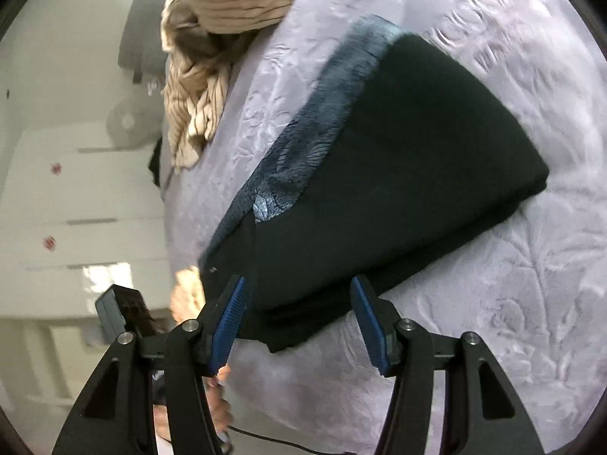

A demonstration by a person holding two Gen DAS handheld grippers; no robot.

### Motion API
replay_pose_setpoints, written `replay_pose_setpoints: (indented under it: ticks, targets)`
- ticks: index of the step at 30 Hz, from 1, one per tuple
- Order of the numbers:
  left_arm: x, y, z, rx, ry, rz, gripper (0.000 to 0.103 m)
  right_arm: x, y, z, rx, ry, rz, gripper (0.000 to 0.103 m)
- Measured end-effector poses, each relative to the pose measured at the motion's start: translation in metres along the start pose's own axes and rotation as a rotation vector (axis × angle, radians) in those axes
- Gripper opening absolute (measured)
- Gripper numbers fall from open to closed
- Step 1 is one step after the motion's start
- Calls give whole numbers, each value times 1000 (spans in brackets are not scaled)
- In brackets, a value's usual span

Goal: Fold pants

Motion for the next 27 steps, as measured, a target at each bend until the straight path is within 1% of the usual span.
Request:
replay_pose_setpoints:
  ticks: [2,4,5,6,7,8,9,10,12,14,15,17,18,19,21,23,24,25,26,27]
  targets:
    - [4,3,10,17,-2,-19,94,-4,5,6,-17,37,-4,61]
    - [7,18,17,-6,14,-60,76,-11,15,14,-46,80,-2,60]
    - [10,24,19,-18,22,-77,70,-14,20,18,-48,98,1,59]
    - [13,30,22,-15,26,-97,64,-15,22,20,-49,116,6,43]
    - [16,32,23,-13,24,-104,63,-18,25,22,-47,131,6,8]
    - [16,30,24,-22,23,-99,63,-20,28,28,-25,153,2,5]
    - [16,26,25,-31,29,-90,63,-20,28,30,-21,167,4,5]
    - [15,18,27,-36,42,-65,63,-22,26,26,-37,166,12,5]
    - [14,0,29,-55,72,-4,64,-20,18,7,-62,108,21,5]
    - [16,-4,27,-101,110,24,65,-13,17,-10,-66,41,5,5]
    - [19,-1,25,-130,127,15,67,-8,21,-11,-61,29,-7,5]
    - [27,16,16,-191,129,-35,67,-1,38,5,-11,36,-35,5]
    - [29,22,14,-189,120,-49,71,1,47,22,21,67,-40,4]
    - [30,24,12,-191,104,-54,74,2,50,31,24,93,-43,5]
    - [26,18,13,-194,84,-33,79,1,47,31,-3,113,-70,7]
    - [22,9,16,-204,93,-5,79,2,38,16,17,45,-145,23]
    - [19,5,17,-215,98,6,79,3,31,3,25,-14,-198,41]
    - [14,-3,19,-226,101,24,79,4,18,-13,1,-89,-237,50]
    - [10,-8,21,-228,102,35,79,0,6,-28,-28,-155,-247,52]
    - [6,-13,23,-230,102,48,79,-8,-9,-42,-49,-226,-232,52]
Point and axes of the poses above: each gripper's, at about its wrist camera, not at the fingertips, and y roughly the way its jaws point, z to its right, x to its underside, the point moved 8 cm from there along y, roughly the way its jaws point, and after that the axes turned 8 degrees about -x, right-handed, at the moved point
